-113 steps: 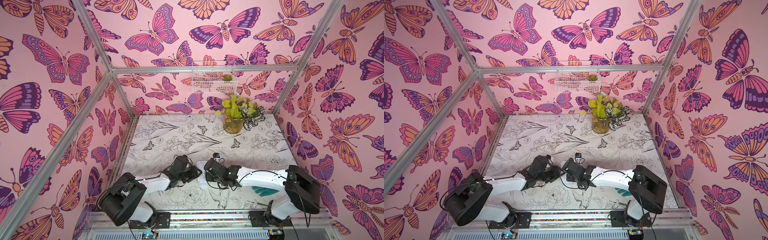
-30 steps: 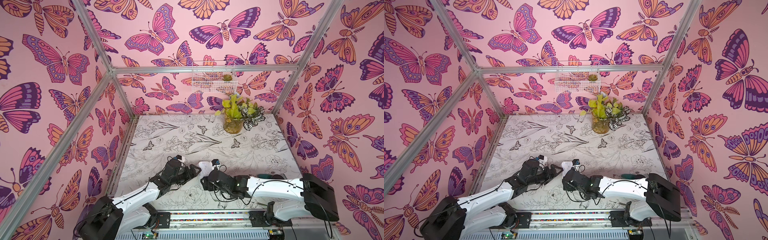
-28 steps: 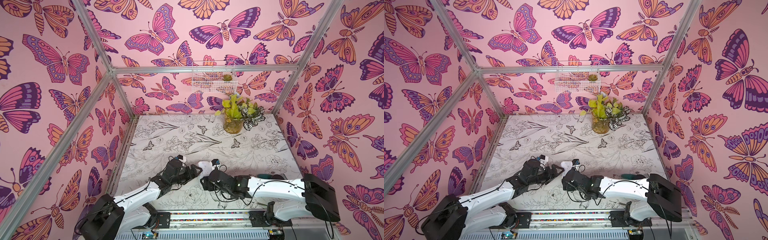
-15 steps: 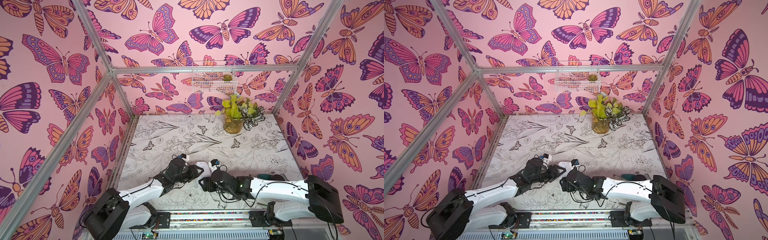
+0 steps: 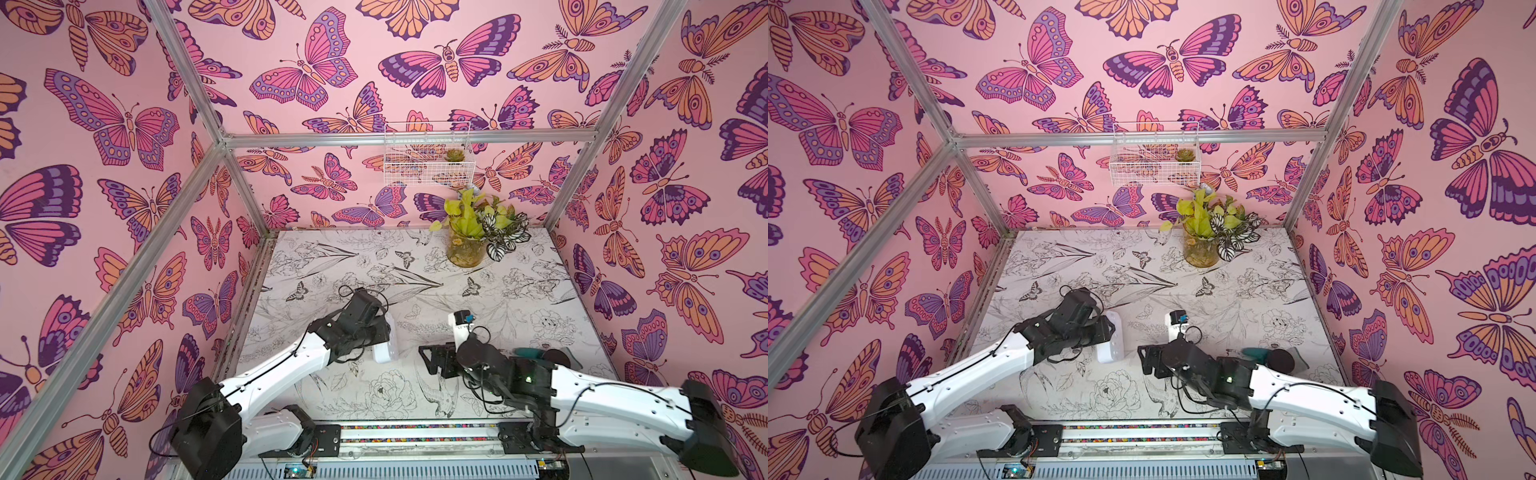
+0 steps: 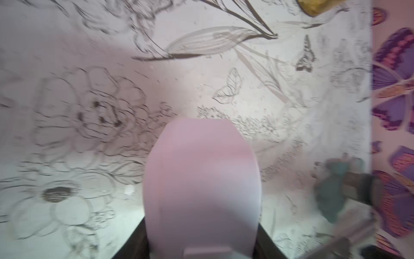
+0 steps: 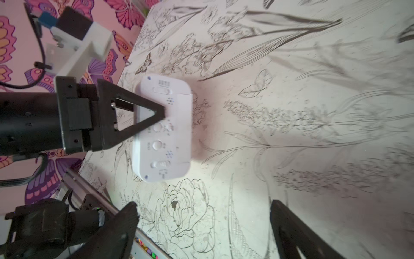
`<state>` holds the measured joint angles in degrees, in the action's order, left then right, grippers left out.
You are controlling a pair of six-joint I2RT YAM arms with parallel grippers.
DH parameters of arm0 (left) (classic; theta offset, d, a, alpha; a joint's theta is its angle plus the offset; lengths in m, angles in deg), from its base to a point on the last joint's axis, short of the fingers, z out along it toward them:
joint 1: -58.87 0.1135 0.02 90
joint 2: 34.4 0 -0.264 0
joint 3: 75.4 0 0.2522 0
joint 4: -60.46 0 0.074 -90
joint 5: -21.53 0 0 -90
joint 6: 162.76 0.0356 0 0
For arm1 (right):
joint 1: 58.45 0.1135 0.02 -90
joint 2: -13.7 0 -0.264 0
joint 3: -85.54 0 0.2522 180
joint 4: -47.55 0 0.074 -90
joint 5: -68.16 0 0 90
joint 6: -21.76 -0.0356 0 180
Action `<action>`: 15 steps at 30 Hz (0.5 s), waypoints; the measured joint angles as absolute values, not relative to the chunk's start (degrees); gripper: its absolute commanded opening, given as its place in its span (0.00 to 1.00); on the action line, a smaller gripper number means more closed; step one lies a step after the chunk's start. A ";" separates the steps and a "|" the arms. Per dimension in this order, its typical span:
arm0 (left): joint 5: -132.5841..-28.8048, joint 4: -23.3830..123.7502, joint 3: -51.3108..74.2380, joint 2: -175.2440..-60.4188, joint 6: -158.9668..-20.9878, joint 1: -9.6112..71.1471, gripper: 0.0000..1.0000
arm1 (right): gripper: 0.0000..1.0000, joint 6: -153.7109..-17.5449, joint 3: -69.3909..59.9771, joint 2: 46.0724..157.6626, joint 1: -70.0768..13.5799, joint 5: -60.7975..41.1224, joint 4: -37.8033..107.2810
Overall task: Insert the battery into the alarm
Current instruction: Adjust the alarm at the center of the board.
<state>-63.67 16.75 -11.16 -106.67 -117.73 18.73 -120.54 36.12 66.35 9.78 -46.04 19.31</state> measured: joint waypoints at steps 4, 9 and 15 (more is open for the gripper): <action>-51.97 3.70 -1.00 -116.86 -113.79 16.78 0.00 | 0.90 -122.28 38.53 55.66 9.19 -55.07 9.62; -41.29 -9.28 9.32 -130.58 -111.52 15.12 0.00 | 0.90 -124.91 38.99 47.31 9.01 -62.44 -0.06; -31.58 -21.28 22.06 -147.63 -111.78 12.30 0.07 | 0.91 -126.46 39.01 43.55 9.01 -67.07 -6.92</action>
